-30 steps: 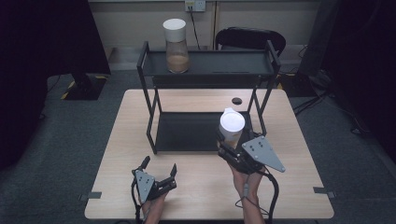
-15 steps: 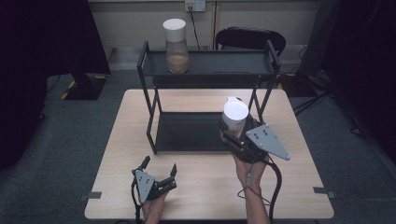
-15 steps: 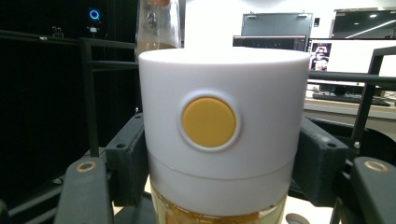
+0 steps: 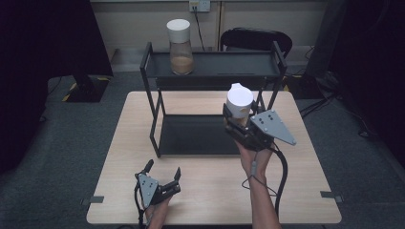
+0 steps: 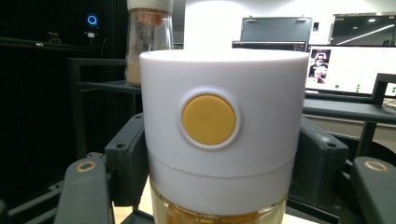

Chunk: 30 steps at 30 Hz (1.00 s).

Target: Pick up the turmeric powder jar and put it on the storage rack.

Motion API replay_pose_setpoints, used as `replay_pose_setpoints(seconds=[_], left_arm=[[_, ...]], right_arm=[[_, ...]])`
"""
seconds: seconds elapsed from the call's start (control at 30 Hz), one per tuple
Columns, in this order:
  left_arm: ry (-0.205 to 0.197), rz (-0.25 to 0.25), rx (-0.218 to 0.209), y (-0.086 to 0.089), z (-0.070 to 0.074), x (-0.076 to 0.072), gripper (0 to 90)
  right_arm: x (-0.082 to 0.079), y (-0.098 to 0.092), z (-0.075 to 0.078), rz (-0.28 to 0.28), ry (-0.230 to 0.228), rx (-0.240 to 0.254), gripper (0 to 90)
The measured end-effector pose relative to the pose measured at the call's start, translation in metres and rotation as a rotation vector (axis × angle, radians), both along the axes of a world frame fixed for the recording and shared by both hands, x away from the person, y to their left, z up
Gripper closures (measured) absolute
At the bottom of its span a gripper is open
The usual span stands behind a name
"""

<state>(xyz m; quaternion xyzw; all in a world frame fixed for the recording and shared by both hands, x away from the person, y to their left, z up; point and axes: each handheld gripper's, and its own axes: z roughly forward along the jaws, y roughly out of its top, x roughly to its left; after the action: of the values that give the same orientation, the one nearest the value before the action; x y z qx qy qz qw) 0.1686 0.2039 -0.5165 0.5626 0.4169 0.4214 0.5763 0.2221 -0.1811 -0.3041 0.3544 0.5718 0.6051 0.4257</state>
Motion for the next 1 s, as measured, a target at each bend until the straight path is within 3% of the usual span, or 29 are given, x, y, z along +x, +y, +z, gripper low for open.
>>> replay_pose_setpoints(seconds=[0.4, 1.0], left_arm=[[0.004, -0.003, 0.006, -0.001, 0.001, 0.001, 1.7], [0.004, -0.003, 0.002, 0.000, 0.001, 0.001, 1.7]], right_arm=[[0.019, 0.003, 0.014, -0.003, -0.014, 0.010, 30.1], [0.056, 0.011, 0.056, -0.007, -0.018, 0.030, 30.2]])
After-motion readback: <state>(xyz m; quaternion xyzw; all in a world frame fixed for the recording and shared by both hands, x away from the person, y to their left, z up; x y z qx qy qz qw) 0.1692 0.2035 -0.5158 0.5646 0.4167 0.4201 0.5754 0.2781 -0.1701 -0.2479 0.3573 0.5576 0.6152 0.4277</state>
